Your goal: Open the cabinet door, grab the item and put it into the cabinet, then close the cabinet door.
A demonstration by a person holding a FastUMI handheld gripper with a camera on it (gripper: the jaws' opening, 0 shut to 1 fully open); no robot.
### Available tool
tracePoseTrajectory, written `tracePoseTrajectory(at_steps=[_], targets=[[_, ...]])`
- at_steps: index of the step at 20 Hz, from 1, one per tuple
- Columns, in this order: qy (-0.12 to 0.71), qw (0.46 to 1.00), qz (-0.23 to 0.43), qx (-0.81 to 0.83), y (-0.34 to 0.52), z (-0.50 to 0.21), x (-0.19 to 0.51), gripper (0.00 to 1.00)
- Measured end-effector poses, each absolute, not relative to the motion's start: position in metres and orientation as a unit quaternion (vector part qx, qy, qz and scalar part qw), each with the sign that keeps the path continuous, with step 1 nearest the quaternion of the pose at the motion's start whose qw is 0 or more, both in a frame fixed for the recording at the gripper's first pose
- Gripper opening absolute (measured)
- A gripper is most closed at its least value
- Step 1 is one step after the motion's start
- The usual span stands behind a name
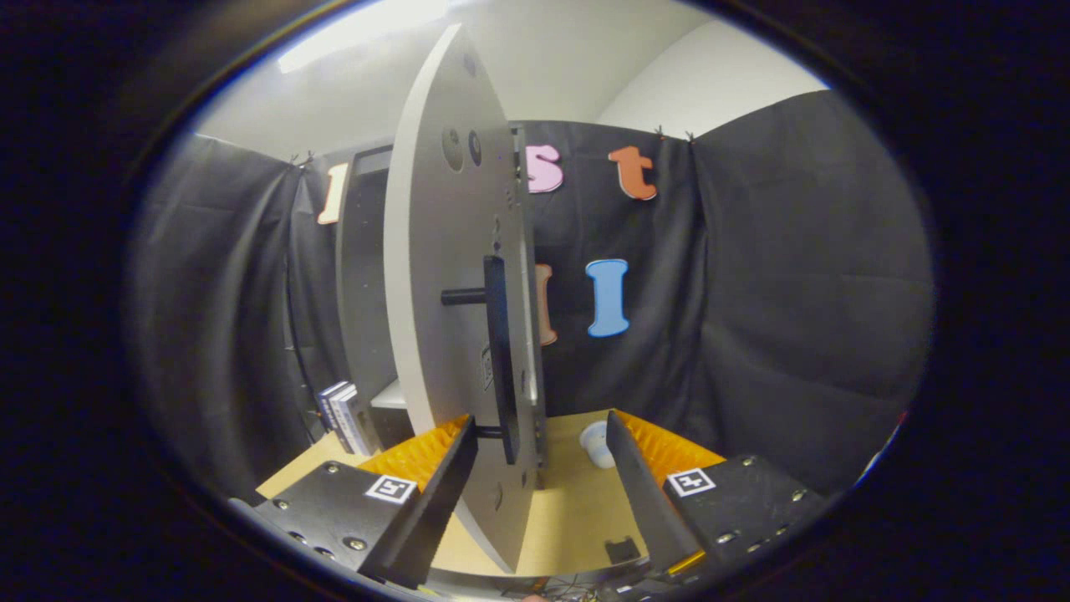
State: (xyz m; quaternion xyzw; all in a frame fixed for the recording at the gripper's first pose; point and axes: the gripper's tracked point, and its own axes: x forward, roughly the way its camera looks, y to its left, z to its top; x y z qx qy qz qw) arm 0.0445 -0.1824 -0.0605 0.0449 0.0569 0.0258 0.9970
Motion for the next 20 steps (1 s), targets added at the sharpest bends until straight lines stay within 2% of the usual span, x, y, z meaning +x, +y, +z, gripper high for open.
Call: tracePoseTrajectory(at_steps=[11, 13, 20], targets=[[0.050, 0.988, 0.140, 0.052, -0.067, -0.069, 0.090, 0.95], [0.051, 0.985, 0.155, 0.054, -0.051, -0.069, 0.099, 0.99], [0.045, 0.976, 0.202, 0.064, 0.053, -0.074, 0.171, 1.00]])
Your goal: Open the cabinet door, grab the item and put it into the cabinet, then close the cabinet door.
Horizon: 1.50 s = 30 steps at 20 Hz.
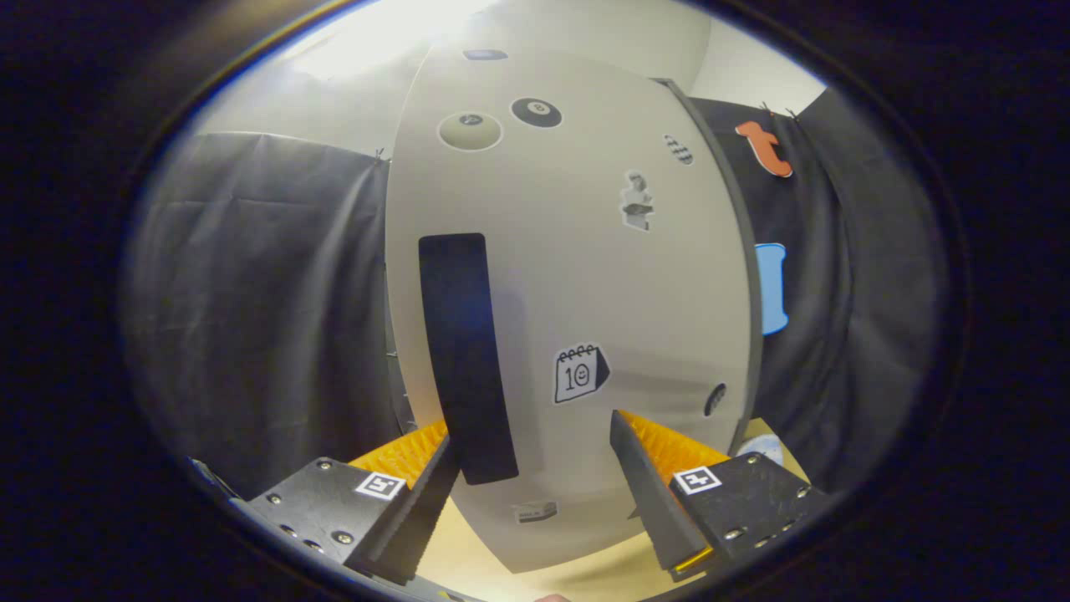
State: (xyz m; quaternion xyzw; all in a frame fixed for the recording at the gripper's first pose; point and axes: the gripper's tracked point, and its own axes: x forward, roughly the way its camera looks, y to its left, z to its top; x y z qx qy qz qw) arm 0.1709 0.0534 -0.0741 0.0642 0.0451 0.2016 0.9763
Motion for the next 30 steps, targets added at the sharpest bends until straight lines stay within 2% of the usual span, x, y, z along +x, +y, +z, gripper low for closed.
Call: tracePoseTrajectory(at_steps=[10, 17, 30], targets=[[0.020, 0.986, 0.165, 0.021, 0.123, -0.073, 0.258, 1.00], [0.007, 0.995, 0.101, 0.013, 0.135, -0.075, 0.294, 1.00], [-0.003, 0.998, 0.066, 0.005, 0.143, -0.079, 0.319, 1.00]])
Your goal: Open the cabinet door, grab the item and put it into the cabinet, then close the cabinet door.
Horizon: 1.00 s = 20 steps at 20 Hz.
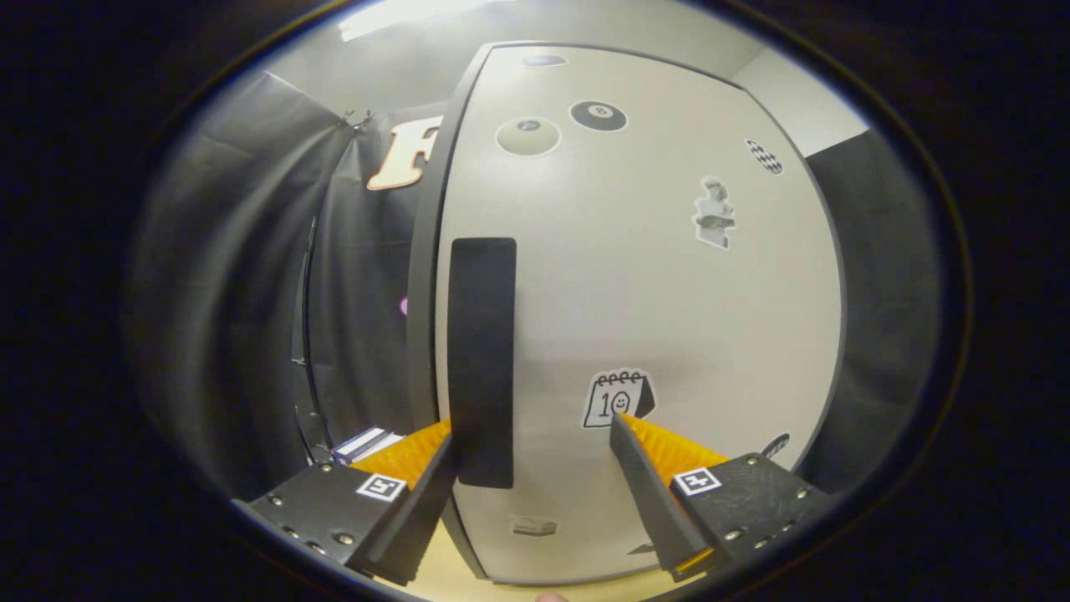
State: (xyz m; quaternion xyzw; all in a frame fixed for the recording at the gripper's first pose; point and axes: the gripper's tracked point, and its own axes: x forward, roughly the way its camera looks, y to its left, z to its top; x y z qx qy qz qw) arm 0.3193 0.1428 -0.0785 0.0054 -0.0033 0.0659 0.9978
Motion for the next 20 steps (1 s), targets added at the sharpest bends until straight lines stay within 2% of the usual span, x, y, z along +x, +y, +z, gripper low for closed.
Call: tracePoseTrajectory(at_steps=[5, 9, 20], targets=[[0.013, 0.997, 0.074, 0.012, 0.142, -0.080, 0.312, 1.00], [0.002, 0.998, 0.071, 0.002, 0.132, -0.067, 0.277, 1.00], [0.019, 0.999, 0.038, -0.006, 0.069, -0.050, 0.121, 1.00]])
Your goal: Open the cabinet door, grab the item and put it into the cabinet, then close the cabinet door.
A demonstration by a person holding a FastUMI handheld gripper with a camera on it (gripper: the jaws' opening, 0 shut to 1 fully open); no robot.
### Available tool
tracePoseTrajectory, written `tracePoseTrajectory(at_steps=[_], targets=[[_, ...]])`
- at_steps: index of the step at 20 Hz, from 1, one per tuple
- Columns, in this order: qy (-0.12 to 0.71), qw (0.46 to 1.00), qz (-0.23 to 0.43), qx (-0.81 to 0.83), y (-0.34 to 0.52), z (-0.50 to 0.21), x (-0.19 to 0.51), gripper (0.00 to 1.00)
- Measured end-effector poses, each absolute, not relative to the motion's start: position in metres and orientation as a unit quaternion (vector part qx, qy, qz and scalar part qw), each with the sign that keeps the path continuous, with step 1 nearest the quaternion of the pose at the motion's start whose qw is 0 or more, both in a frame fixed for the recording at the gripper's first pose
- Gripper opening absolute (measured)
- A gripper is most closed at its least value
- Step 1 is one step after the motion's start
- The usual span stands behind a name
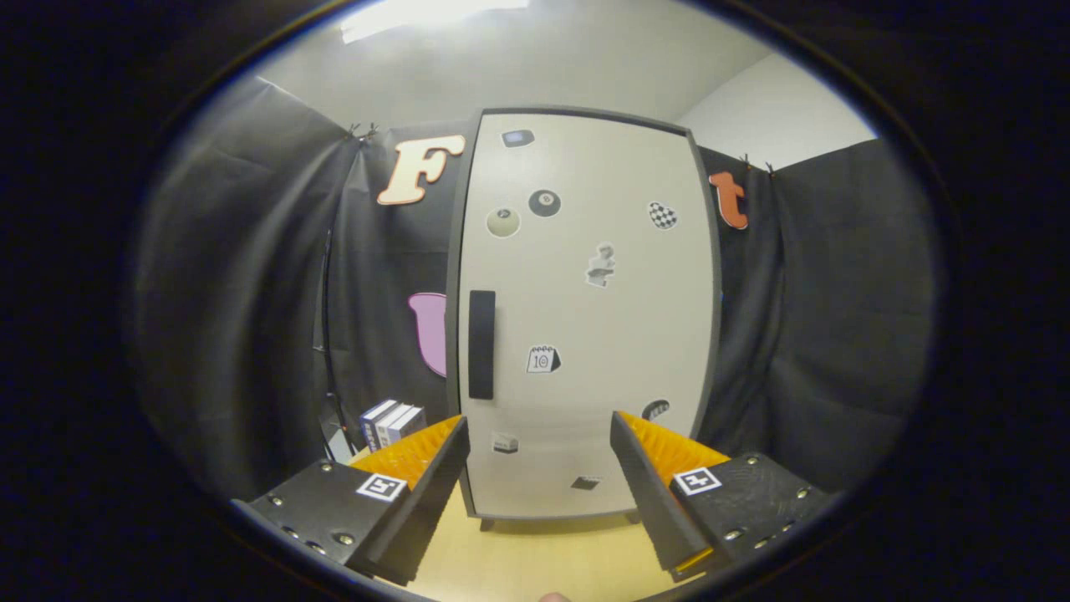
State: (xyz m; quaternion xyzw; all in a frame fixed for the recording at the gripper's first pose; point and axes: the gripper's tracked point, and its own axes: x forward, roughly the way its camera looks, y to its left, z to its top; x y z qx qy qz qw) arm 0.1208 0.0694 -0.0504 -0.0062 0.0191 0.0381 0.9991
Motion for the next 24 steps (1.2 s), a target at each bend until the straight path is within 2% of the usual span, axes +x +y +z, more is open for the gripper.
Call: tracePoseTrajectory(at_steps=[10, 24], targets=[[0.015, 1.000, 0.021, 0.007, 0.037, -0.045, 0.016, 1.00], [0.003, 1.000, 0.011, 0.020, 0.025, -0.035, 0.002, 1.00]])
